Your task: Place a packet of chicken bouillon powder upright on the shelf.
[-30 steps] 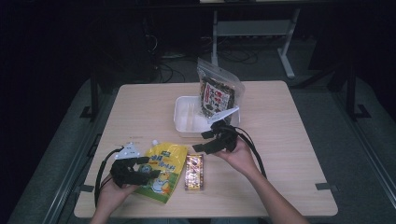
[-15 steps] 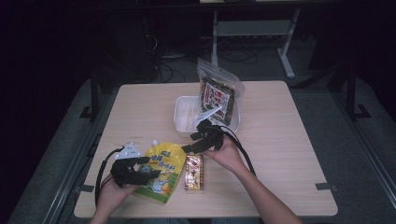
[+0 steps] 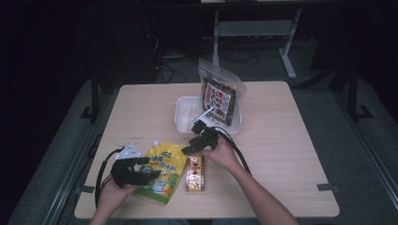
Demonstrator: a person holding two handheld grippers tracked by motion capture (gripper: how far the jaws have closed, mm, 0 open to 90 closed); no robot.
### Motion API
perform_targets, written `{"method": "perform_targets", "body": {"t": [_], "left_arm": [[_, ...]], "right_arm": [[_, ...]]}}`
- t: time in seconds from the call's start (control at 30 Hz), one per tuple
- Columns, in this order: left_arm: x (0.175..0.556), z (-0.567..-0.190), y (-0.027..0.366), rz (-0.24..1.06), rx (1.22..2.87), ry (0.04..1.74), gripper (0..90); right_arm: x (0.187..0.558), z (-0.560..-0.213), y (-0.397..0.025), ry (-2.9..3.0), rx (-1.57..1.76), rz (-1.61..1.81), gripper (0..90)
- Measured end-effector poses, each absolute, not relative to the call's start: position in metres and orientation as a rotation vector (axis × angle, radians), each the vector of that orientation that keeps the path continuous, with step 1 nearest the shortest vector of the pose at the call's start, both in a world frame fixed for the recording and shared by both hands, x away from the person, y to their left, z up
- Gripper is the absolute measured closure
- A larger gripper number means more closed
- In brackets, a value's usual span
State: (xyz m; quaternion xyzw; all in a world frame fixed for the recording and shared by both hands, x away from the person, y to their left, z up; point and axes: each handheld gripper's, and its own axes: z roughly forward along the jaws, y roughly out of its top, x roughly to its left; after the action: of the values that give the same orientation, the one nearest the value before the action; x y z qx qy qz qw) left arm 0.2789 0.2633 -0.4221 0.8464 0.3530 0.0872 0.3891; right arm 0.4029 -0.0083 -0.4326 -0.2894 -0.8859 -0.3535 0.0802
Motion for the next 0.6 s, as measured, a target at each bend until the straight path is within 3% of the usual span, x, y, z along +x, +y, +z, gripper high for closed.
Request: {"method": "perform_targets", "body": {"t": [0.6], "left_arm": [[0.281,-0.424,0.265,0.217,2.145,0.913,26.7]], "right_arm": [[0.42,-0.447,0.002,-2.548,-0.909,-0.943,53.8]]}}
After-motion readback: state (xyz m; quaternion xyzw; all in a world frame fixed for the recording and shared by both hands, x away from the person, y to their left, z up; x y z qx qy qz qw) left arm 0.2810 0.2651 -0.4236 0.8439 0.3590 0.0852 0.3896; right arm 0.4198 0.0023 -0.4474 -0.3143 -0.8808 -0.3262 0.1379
